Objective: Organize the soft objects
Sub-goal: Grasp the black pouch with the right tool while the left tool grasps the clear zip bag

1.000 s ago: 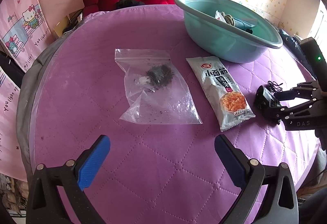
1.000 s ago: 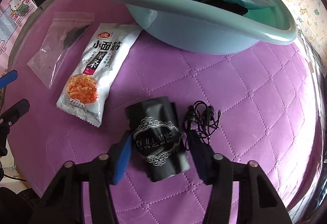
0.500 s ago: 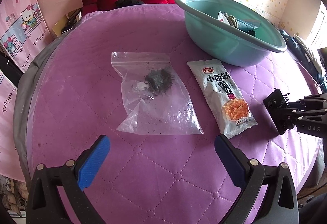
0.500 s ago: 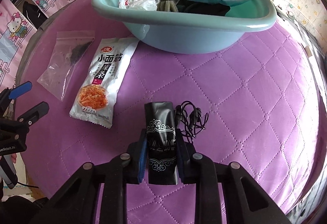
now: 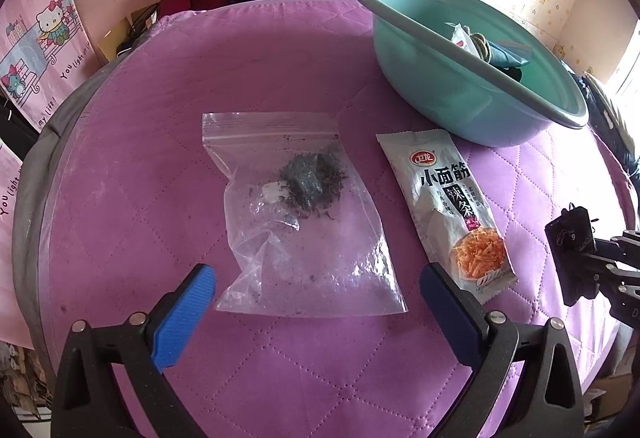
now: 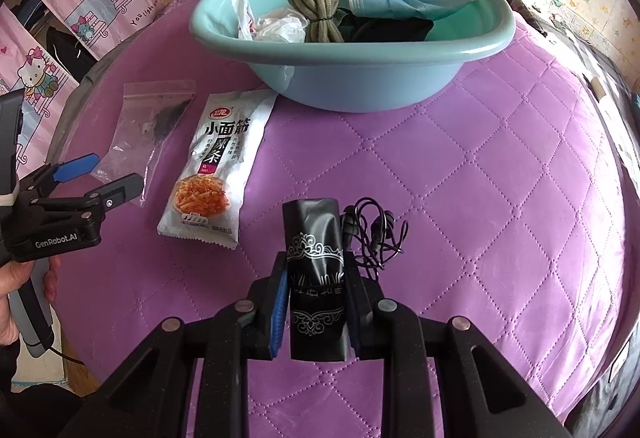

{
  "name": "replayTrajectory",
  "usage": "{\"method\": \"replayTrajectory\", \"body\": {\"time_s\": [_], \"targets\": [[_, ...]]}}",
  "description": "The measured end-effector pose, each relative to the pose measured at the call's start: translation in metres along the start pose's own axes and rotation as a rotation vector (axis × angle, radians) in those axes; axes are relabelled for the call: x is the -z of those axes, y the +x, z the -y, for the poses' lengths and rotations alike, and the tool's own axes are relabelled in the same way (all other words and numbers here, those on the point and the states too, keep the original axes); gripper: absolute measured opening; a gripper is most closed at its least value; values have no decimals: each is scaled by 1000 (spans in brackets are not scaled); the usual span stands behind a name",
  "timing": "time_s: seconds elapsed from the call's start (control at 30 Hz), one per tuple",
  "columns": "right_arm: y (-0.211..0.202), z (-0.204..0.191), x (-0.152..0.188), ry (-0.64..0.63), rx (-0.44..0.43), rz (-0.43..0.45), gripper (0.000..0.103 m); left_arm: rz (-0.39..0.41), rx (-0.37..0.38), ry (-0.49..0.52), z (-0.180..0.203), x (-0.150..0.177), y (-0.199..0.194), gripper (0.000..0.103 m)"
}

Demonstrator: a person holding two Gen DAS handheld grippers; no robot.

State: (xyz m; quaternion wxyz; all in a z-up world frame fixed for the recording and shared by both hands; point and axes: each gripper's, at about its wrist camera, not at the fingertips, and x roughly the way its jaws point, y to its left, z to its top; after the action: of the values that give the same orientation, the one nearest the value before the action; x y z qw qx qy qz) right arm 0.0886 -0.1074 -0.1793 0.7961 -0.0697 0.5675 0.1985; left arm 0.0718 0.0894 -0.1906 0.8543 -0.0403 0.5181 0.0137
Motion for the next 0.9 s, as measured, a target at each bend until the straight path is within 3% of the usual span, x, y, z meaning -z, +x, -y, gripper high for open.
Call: {"method": "replayTrajectory", "body": {"time_s": [0.23, 0.3, 0.37, 0.43, 0.53, 0.63, 0.9], "targets": [[0, 12, 1, 19, -11, 2, 26, -31, 7, 1, 0, -7, 14, 103], [0, 14, 2, 15, -13, 0, 27, -46, 6, 1, 1, -6, 14, 99], [-2, 15, 2, 13, -13, 0, 27, -42, 1, 11, 5, -6, 13, 82], [-4, 15, 2, 10, -17, 1, 27, -35, -6, 25, 7, -5, 12, 74], [-9, 15, 3, -4, -19, 4, 27, -23, 4, 44, 11, -4, 6, 42], [-14, 14, 4, -13, -26, 7, 27, -11, 1, 46, 13, -1, -2, 29], [-23, 13, 9, -41, -45, 9, 27, 0, 5, 40, 18, 15, -33, 28]]}}
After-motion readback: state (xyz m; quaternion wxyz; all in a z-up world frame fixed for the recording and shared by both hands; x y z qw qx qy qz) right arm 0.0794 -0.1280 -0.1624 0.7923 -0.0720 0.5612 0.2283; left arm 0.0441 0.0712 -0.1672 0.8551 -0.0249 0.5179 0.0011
